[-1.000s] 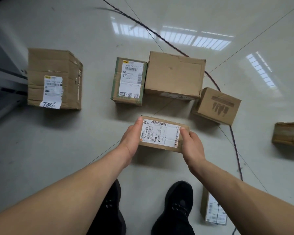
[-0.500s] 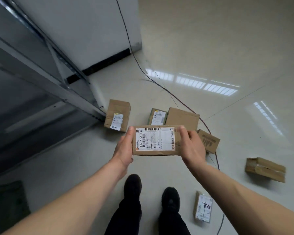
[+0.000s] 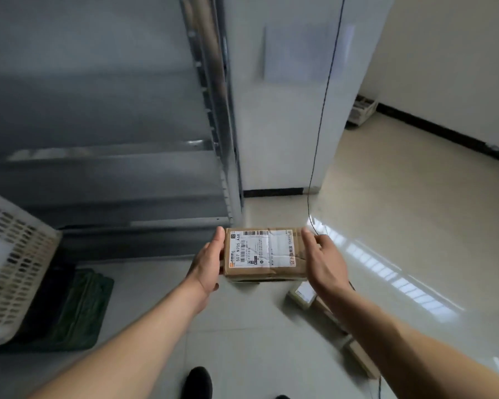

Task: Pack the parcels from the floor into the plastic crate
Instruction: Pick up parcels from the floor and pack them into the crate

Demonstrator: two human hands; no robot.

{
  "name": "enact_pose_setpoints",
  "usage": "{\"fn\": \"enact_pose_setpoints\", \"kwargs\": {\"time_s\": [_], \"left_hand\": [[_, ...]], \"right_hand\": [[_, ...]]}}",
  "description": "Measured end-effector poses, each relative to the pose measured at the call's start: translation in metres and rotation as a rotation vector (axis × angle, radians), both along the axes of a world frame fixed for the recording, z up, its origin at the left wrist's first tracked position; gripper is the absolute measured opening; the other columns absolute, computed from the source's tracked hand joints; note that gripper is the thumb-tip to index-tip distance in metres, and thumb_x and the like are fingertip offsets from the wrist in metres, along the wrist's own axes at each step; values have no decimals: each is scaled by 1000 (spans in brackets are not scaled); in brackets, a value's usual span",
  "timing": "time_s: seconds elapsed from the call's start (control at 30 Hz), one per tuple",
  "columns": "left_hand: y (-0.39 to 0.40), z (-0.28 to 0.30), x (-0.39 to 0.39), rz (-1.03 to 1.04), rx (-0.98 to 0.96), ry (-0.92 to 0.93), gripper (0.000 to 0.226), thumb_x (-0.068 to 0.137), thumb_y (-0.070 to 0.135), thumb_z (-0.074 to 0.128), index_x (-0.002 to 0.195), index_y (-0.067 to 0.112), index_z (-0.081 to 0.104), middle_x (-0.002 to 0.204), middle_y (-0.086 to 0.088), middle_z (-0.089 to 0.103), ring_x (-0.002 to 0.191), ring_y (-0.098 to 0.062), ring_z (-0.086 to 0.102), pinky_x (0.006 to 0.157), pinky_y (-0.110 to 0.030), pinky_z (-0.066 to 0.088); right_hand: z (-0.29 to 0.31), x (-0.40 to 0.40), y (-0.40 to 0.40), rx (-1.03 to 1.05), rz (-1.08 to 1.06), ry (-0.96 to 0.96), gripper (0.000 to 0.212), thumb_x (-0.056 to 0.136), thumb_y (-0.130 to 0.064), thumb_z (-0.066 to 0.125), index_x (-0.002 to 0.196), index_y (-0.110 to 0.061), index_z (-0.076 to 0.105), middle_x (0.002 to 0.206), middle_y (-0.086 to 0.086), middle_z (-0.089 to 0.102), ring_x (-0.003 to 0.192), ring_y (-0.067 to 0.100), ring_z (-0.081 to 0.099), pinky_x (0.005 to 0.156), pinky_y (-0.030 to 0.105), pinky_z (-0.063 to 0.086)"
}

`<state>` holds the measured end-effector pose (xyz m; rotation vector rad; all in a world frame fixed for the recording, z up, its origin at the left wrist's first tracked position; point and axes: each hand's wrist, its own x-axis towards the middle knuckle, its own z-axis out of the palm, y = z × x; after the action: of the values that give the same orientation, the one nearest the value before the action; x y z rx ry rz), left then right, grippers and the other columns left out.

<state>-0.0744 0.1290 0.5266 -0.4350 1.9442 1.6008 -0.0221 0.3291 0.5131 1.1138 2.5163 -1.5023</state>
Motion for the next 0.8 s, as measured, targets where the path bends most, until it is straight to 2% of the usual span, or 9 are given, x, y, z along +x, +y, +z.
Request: {"fn": "enact_pose_setpoints", "kwargs": {"time_s": [0.13,0.2,0.37,0.43,0.5,0.57,0.7,0.77,0.8], "left_hand": [[-54,44,1,76,-5,114,64,89,75,29,105,26,68,99,5,74,101,-19,62,73,-30,37],[-85,62,1,118,2,168,61,94,68,27,103,24,68,96,4,73,94,-15,63,67,-26,36],[-171,91,0,209,7,211,61,96,65,24,93,24,69,85,6,74,89,-17,63,78,-30,35],[-209,102,-1,234,33,221,60,97,62,23,91,23,67,78,9,74,80,-12,65,73,-26,35],[-249,111,-3,265,53,255,59,99,58,22,86,21,66,74,7,73,72,-10,64,65,-25,34],[-289,119,-4,299,61,288,56,99,57,25,84,22,66,77,5,71,74,-9,62,63,-25,35],[-367,128,-7,332,55,316,56,98,59,27,82,22,66,81,4,71,78,-12,62,69,-27,39],[-402,133,-10,353,63,321,55,97,60,27,86,24,67,86,3,71,81,-11,62,77,-29,42],[-418,135,-11,372,68,326,55,97,60,27,87,24,67,88,2,70,80,-11,61,76,-28,42]], "right_hand": [[37,-15,-50,22,91,58,53,92,-71,36,102,-25,60,98,2,68,90,22,63,87,41,50],[50,-24,-78,24,129,80,51,92,-70,37,101,-25,60,96,2,67,88,21,62,85,39,50],[81,-44,-164,41,228,138,56,89,-74,36,100,-25,60,98,0,68,90,22,63,86,40,52],[93,-52,-202,61,264,140,55,91,-72,37,99,-23,61,98,2,68,90,23,62,84,38,49],[104,-59,-243,61,301,152,64,86,-78,34,99,-22,62,96,1,68,88,21,62,83,38,50],[112,-66,-284,58,332,165,72,79,-84,30,101,-23,63,96,1,68,87,21,64,86,41,54],[121,-81,-361,72,372,192,68,82,-81,31,102,-23,61,99,3,69,91,25,65,88,44,54],[123,-89,-396,69,394,202,61,88,-75,35,103,-22,62,101,4,69,94,26,64,89,42,53],[124,-93,-412,69,403,208,58,92,-71,37,103,-21,63,102,5,69,96,27,64,89,40,52]]}}
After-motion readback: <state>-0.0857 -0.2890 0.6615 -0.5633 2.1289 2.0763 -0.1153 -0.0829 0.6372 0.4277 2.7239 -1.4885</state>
